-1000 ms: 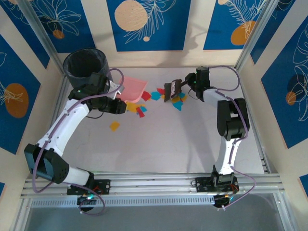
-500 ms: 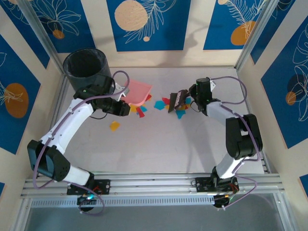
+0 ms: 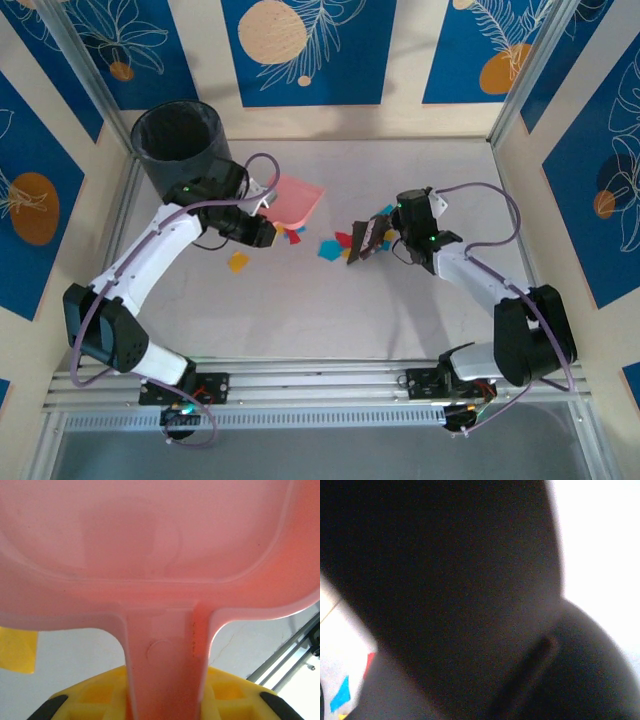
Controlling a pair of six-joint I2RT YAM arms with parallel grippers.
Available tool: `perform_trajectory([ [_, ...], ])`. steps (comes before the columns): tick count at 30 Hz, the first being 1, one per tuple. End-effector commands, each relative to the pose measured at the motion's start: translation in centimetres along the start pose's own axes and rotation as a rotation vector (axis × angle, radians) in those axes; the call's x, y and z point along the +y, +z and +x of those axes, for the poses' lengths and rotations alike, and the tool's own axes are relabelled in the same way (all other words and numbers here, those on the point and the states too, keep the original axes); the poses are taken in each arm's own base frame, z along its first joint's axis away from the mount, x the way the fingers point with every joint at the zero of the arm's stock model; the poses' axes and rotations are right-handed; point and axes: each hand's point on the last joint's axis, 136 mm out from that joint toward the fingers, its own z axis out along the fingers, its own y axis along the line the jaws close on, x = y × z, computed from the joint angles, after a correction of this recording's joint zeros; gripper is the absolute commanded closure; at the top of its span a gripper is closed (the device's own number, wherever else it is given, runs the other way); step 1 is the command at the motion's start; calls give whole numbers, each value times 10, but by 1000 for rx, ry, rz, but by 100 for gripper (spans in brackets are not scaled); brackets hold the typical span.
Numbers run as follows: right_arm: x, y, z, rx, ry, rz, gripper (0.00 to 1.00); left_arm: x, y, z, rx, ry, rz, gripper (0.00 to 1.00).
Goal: Sweep away the paper scraps from the table
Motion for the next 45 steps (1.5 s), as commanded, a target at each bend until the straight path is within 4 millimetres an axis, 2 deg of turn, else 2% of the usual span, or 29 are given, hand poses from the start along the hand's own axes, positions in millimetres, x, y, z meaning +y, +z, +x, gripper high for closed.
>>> perform_trajectory([
  [1,-30,-5,22,64,-95,101,100,-3,6,10,49,34,-5,100],
  [5,4,-12,16,55,-168,-69,100,1,10,13,67,48,-31,100],
  [10,51,-34,4,63,-286,-279,100,6,17,24,127,81,-52,100],
  [13,69,-48,-3,58,-344,-374,100,3,22,33,162,108,-39,100],
  [15,74,-58,-11,43,-386,-402,100,2,25,40,195,126,-41,100],
  [24,58,-77,-46,-83,-586,-340,100,10,37,75,355,156,-100,100],
  [28,41,-76,-61,-131,-665,-246,100,6,43,86,402,181,-91,100],
  [32,25,-78,-75,-177,-668,-152,100,5,47,96,464,212,-110,100],
  [35,18,-78,-77,-194,-670,-119,100,6,49,100,495,237,-128,100],
  [45,2,-60,-77,-186,-715,-6,100,9,48,118,597,255,-145,100],
])
